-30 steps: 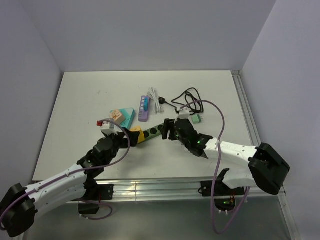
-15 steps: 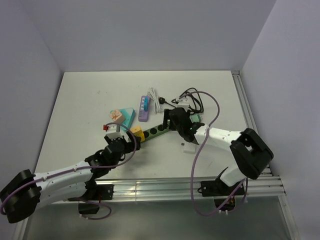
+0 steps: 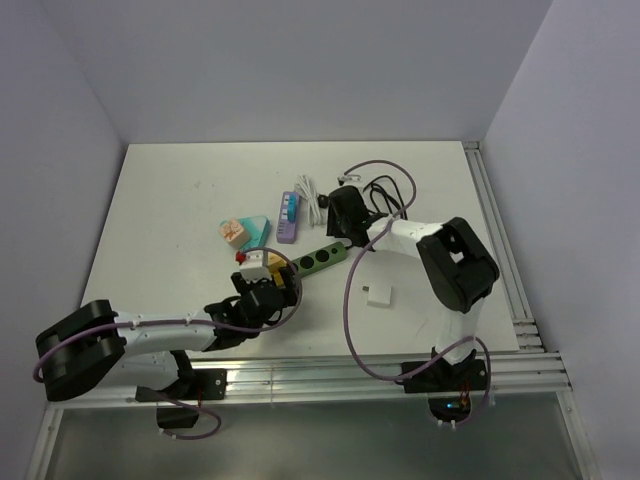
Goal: Insert the plug
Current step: Adjust the socket at the center of the board.
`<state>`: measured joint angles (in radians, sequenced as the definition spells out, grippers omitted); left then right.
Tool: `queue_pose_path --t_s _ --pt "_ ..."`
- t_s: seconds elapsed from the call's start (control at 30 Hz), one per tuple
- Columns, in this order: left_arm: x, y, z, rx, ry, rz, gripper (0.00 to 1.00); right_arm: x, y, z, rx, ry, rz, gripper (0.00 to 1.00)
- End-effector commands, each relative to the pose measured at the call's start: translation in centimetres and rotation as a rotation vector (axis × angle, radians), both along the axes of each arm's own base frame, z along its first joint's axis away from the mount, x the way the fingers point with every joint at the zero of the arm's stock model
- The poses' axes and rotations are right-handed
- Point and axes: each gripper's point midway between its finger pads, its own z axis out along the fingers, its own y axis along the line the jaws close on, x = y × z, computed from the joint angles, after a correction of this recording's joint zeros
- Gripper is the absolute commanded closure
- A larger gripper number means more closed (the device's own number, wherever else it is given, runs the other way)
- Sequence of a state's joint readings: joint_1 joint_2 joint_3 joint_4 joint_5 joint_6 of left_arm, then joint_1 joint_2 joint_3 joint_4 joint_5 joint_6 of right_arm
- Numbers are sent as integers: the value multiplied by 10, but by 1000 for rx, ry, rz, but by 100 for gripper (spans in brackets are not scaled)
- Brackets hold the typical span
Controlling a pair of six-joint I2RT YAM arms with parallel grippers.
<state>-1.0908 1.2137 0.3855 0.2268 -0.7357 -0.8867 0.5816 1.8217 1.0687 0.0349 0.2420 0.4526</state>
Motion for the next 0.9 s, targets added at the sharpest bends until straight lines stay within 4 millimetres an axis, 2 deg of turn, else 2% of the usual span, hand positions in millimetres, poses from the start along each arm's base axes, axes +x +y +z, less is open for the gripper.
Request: queue_pose_path --t_s 0.0,0.07,0.2,0.3,0.43,0.5,0.57,0.67,0.83,0.87 --pt "9 -12 8 -71 -15 -7 3 6 15 -6 13 35 73 60" --pt "7 -14 2 -70 2 -18 5 5 18 -9 35 43 91 67" --pt "0 -17 -8 -86 39 -41 5 3 18 -13 36 56 104 72" --pt "-4 -17 -18 -94 74 -43 6 1 20 -17 32 72 125 81" --pt "-10 -16 -32 -62 128 -45 10 2 20 -22 20 86 128 81" --pt "-10 -14 -32 -56 131 -19 10 3 21 -24 16 86 131 82" --pt "-10 -3 -32 -12 123 23 9 2 20 -26 14 93 132 82" --pt "-9 10 -32 65 136 81 3 2 22 -28 17 97 136 83" --pt "-20 18 -28 142 138 134 1 3 22 -29 17 99 137 83" --pt "-19 16 -20 122 120 165 1 2 22 -29 16 100 139 83"
